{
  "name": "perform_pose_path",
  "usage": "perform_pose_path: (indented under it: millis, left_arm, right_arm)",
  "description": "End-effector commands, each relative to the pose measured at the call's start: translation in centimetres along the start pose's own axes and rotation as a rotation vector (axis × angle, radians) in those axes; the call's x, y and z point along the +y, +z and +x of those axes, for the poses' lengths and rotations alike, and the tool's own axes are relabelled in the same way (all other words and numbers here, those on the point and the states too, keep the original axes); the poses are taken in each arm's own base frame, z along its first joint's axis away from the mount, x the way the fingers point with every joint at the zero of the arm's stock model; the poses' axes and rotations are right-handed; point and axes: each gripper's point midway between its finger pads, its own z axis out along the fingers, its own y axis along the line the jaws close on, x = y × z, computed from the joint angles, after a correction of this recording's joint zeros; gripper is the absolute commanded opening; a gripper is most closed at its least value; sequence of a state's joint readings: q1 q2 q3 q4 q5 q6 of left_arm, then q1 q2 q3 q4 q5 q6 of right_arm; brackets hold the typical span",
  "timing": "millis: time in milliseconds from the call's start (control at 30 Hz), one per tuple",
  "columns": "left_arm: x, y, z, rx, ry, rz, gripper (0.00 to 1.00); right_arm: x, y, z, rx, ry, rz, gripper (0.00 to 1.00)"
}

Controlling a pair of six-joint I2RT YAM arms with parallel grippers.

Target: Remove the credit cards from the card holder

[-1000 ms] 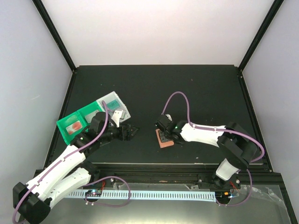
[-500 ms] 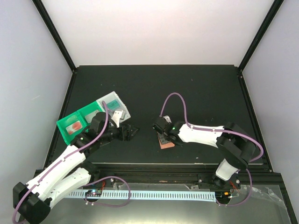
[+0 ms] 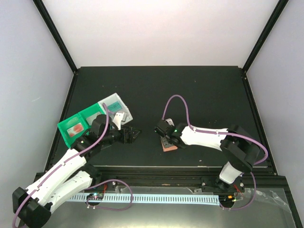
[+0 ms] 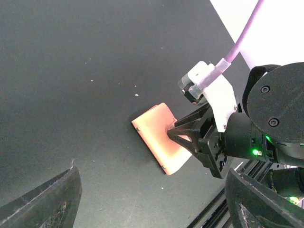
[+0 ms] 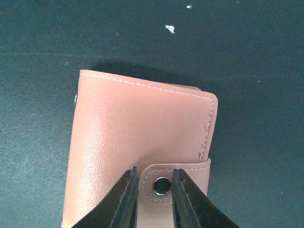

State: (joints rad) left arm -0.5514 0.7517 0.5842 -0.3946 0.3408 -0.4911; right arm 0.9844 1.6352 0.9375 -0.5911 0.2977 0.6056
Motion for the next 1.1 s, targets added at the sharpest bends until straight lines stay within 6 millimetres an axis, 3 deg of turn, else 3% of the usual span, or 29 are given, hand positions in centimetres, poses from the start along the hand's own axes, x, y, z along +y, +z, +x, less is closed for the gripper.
perform_pose_path:
  millis: [0,167,467,800,1067]
  left_arm:
    - [-0.3,-0.3,-0.4,-0.025,0.008,0.005,0.84]
    - [-0.2,-0.3,-0.4,-0.025,0.006,0.0,0.84]
    - [0.2,-0.5,-0.5,-0.036,0.0,-0.025,0.83]
    - [1.1,0.3,0.4,0.006,-0.013,-0.053,0.83]
    - [0.6,2.3,2.3,0.103,-0.068,0.025,0.78]
  right_arm:
    - [-0.4,0.3,0.0,-0.005,-0.008,0.035,0.2]
    - [-0.5,0.9,0.4,0.001,-0.011,0.043,0.18]
    - [-0.7,0.4,0.2,-0.021,-0.004,0.041,0.01]
    - [0.0,-2.5,-1.8,-0.144,0.026,-0.062,0.01]
    - [2.4,-6.9,-3.6,-0.296,0.098,-0.324,0.01]
